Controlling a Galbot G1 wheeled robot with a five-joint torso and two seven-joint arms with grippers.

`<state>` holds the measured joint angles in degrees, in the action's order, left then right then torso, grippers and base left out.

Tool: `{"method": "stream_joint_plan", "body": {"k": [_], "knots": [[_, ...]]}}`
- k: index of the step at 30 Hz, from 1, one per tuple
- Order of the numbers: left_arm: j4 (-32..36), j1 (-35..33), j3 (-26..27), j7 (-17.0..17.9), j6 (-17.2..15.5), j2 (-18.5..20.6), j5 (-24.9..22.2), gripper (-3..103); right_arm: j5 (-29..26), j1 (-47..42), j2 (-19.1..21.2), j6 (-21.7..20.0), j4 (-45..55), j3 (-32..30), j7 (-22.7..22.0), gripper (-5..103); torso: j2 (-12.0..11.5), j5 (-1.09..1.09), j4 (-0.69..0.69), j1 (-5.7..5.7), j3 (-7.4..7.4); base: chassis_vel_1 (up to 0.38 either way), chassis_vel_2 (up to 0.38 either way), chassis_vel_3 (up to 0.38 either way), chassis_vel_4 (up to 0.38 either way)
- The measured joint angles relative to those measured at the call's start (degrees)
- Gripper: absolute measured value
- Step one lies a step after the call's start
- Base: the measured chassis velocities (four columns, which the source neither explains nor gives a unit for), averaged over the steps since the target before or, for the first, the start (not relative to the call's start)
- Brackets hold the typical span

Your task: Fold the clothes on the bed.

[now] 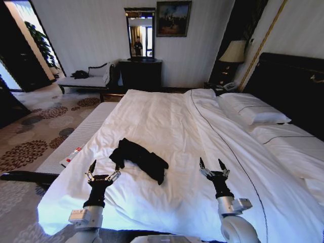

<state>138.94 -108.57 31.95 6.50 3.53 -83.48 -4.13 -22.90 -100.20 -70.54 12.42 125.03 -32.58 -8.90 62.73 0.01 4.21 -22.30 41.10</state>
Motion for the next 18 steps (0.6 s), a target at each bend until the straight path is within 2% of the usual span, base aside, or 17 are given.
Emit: {"method": "stream_joint_plan", "body": {"k": [18], "knots": [[-0.1,0.1,-0.2,0.0,-0.1,-0.4,0.3,100,-0.2,0.4,0.1,0.0,-0.5,0.3,-0.3,100,0.0,-0.01,0.00,0.00,0.00,0.092,0.101,-0.091,-0.097]]}}
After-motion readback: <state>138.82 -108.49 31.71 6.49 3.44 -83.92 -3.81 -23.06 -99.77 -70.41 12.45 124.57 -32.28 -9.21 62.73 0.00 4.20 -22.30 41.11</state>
